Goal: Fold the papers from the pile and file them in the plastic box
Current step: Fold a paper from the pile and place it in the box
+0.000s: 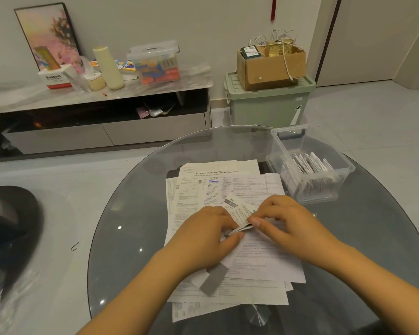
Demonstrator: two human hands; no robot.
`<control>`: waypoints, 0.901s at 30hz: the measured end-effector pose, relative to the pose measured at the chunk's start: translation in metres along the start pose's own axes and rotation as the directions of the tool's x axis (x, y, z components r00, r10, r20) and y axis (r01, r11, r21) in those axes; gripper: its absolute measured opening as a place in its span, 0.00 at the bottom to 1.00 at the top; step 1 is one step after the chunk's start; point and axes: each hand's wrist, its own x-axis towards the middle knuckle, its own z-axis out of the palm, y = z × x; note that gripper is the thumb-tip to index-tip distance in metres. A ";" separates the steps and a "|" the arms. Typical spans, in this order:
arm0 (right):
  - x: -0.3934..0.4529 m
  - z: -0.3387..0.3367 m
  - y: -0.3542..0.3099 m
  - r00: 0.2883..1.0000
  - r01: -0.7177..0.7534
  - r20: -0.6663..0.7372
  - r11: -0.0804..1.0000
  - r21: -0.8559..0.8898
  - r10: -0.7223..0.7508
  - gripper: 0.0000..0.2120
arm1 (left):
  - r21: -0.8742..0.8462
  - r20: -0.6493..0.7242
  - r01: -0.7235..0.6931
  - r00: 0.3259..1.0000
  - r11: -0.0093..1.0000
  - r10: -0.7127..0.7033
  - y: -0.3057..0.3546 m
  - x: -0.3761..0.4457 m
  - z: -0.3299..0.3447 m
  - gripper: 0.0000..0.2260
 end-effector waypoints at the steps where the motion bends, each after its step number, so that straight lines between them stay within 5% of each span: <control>1: 0.001 0.002 0.000 1.000 0.005 0.001 1.000 0.015 -0.005 0.17 | -0.008 -0.001 0.006 1.000 1.000 -0.006 0.000 0.001 0.000 0.14; 8: 0.009 0.016 0.001 0.998 -0.043 -0.047 0.999 0.031 0.045 0.11 | -0.041 -0.023 0.096 0.995 0.995 -0.097 -0.002 0.006 0.000 0.16; 11: 0.014 0.022 0.000 0.991 -0.104 -0.079 0.989 0.101 0.112 0.15 | -0.092 -0.080 0.112 0.990 0.989 -0.120 -0.002 0.008 -0.001 0.08; 14: 0.017 0.028 0.000 0.988 -0.113 -0.091 0.988 0.108 0.123 0.20 | -0.182 -0.103 0.141 0.981 0.973 -0.162 -0.007 0.012 0.000 0.15; 18: 0.018 0.033 0.005 0.992 -0.072 -0.104 0.997 0.011 0.072 0.18 | -0.212 -0.101 0.153 0.979 0.965 -0.177 -0.011 0.016 0.005 0.19; 22: 0.019 0.034 0.010 0.992 0.004 -0.126 0.991 -0.133 -0.020 0.10 | -0.146 -0.155 0.133 0.976 0.980 -0.155 -0.014 0.018 0.009 0.13; 27: 0.018 0.031 0.008 0.984 0.145 -0.048 0.935 -0.322 -0.169 0.14 | -0.023 -0.123 0.088 0.988 0.996 -0.090 -0.015 0.017 0.008 0.11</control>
